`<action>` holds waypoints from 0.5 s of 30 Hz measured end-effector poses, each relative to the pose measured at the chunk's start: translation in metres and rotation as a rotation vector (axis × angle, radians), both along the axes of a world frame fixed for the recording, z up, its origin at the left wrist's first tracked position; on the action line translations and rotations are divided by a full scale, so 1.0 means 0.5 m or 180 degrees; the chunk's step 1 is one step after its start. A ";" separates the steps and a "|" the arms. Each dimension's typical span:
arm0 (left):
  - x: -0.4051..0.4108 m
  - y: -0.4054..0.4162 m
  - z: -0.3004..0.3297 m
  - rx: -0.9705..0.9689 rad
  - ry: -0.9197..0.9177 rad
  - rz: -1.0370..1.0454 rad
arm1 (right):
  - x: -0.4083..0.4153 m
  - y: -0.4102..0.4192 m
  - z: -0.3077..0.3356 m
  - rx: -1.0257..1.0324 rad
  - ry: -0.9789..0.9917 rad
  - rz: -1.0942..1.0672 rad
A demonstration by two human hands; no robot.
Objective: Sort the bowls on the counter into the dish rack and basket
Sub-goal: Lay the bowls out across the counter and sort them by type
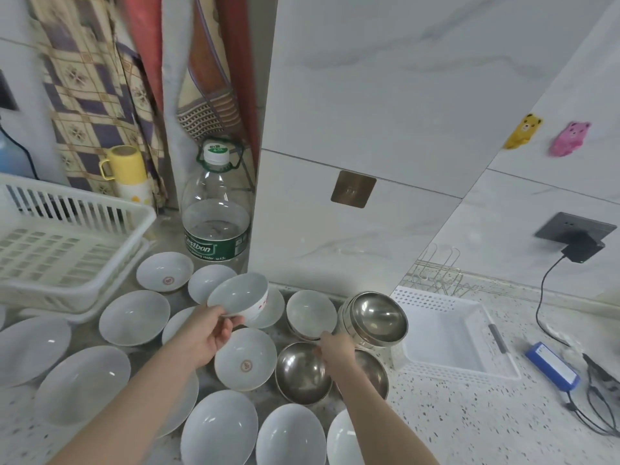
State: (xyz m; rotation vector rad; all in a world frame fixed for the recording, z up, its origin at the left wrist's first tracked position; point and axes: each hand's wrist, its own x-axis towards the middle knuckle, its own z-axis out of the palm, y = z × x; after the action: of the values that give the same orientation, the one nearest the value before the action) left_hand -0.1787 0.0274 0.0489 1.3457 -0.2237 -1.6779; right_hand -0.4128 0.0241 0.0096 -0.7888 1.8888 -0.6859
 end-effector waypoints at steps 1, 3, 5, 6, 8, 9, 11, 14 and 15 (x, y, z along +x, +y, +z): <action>0.006 0.008 0.003 -0.0005 -0.0006 0.0047 | 0.006 -0.008 -0.004 0.0026 0.0009 -0.0043; 0.012 0.022 0.007 -0.0037 -0.0037 0.0092 | 0.018 -0.017 -0.011 0.0099 0.0166 -0.0013; 0.015 0.034 0.009 -0.0057 -0.0048 0.0092 | 0.027 -0.022 -0.015 0.0094 0.0329 0.0002; 0.017 0.040 0.008 -0.0053 -0.0035 0.0091 | 0.030 -0.026 -0.018 0.0089 0.0361 -0.0035; 0.020 0.050 0.005 -0.0041 -0.0021 0.0072 | 0.033 -0.031 -0.020 0.0098 0.0293 -0.0143; 0.022 0.055 0.002 -0.0036 -0.0028 0.0056 | 0.034 -0.034 -0.022 0.0097 0.0262 -0.0195; 0.025 0.064 -0.002 -0.0035 -0.0064 0.0027 | 0.036 -0.038 -0.021 0.0043 0.0259 -0.0254; 0.031 0.079 -0.007 -0.0062 -0.0175 0.0027 | 0.040 -0.048 -0.019 -0.0063 0.0288 -0.0260; 0.032 0.083 -0.008 -0.0068 -0.0197 0.0035 | 0.039 -0.051 -0.018 -0.0059 0.0323 -0.0232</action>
State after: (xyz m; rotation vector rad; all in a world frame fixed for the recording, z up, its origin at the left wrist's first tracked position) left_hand -0.1625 0.0691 0.0449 1.3816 -0.2689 -1.6219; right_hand -0.3935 -0.0016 0.0004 -0.7825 2.0138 -0.7211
